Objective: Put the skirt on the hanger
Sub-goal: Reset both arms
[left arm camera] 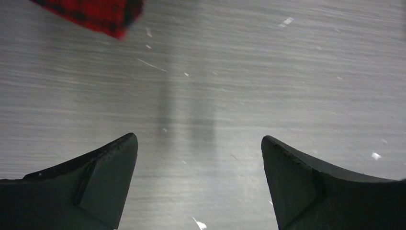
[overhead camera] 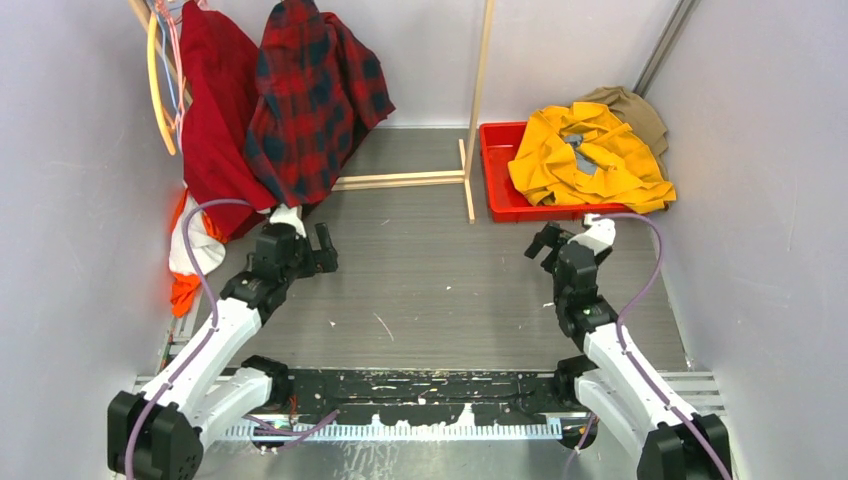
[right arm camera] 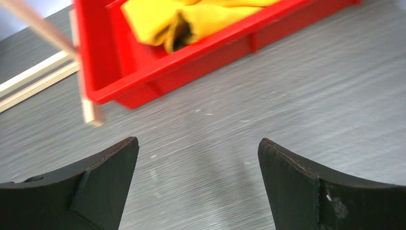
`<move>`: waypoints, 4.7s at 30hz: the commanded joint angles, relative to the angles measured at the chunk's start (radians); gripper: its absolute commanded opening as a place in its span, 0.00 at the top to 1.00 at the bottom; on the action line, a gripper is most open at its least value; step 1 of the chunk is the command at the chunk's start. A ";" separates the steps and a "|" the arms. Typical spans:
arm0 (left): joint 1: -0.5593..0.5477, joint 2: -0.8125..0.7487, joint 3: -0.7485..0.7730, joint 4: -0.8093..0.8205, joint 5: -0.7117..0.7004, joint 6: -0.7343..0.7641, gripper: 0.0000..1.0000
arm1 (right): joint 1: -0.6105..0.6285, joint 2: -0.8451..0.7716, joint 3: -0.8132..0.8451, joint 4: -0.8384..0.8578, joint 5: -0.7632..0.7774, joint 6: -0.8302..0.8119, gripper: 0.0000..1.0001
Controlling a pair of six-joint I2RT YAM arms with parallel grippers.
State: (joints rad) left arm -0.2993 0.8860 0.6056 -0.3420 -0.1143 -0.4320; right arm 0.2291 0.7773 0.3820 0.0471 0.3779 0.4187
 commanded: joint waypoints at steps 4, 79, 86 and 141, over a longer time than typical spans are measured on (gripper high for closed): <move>0.018 0.057 -0.055 0.380 -0.391 0.252 0.01 | -0.001 -0.042 -0.193 0.437 0.420 -0.131 0.00; 0.240 0.657 -0.259 1.292 -0.076 0.372 0.00 | -0.168 0.775 -0.053 0.935 0.072 -0.275 0.00; 0.240 0.657 -0.259 1.292 -0.077 0.374 0.01 | -0.168 0.775 -0.052 0.933 0.072 -0.275 0.00; 0.238 0.657 -0.259 1.293 -0.079 0.374 0.01 | -0.169 0.776 -0.051 0.933 0.072 -0.275 0.00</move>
State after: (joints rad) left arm -0.0570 1.5410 0.3355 0.8722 -0.1741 -0.0704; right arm 0.0624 1.5787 0.3122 0.9478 0.4496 0.1349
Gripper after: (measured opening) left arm 0.994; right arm 0.996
